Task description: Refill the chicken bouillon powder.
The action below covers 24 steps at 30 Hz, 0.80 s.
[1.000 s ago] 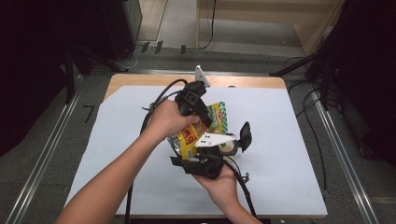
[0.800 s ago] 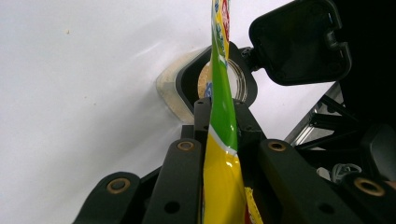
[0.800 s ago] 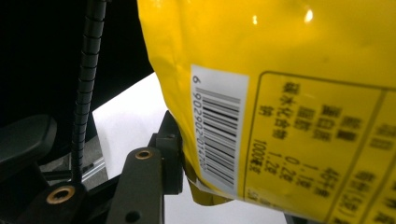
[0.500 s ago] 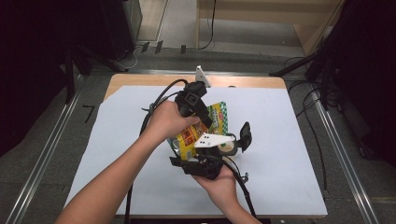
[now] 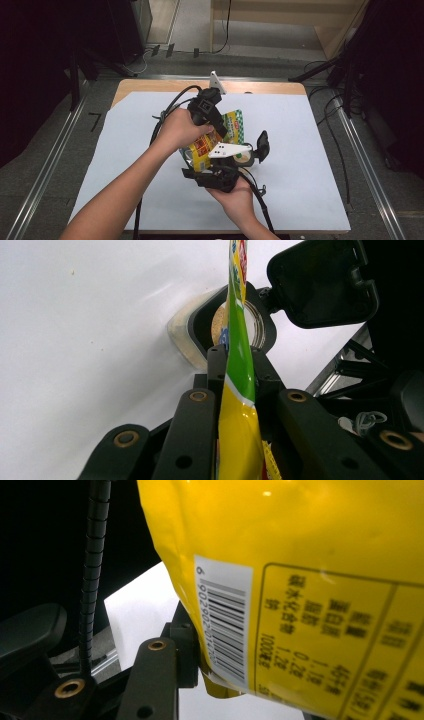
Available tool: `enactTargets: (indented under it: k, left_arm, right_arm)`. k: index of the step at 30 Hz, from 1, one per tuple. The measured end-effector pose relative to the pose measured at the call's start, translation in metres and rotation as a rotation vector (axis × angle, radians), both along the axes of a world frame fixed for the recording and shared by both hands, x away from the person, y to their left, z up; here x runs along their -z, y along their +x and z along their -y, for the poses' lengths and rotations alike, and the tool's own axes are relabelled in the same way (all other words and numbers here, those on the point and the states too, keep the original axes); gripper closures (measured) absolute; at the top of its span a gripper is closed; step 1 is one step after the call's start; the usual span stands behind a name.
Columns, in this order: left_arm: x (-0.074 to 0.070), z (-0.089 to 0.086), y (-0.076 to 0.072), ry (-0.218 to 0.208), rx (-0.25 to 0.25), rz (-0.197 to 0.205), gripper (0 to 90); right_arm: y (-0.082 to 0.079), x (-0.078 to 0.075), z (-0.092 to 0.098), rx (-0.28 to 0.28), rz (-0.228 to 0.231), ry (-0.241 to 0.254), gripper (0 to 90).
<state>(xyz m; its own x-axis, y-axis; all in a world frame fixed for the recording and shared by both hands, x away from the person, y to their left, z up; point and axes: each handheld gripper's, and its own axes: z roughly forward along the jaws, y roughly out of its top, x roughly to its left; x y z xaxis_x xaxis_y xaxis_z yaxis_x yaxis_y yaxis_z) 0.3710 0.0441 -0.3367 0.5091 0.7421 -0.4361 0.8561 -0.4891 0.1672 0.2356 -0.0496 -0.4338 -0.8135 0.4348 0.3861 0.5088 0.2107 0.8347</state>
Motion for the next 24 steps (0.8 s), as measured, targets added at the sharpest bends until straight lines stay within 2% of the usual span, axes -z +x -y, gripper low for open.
enactTargets:
  k: [12, 21, 24]
  left_arm:
    - [-0.0002, 0.0, 0.0001, -0.006, -0.001, -0.001, 84.1]
    - [0.0008, -0.0002, 0.0003, -0.006, 0.004, -0.002, 84.5]
    - [0.0012, -0.0007, 0.0003, -0.005, 0.004, -0.008, 84.7]
  right_arm:
    - [-0.0005, 0.0, -0.0004, 0.003, 0.008, -0.002, 63.5]
    - [-0.002, 0.0002, -0.0027, -0.003, 0.039, -0.034, 60.0]
    - [-0.0027, 0.0002, -0.0033, 0.001, 0.046, -0.041, 63.4]
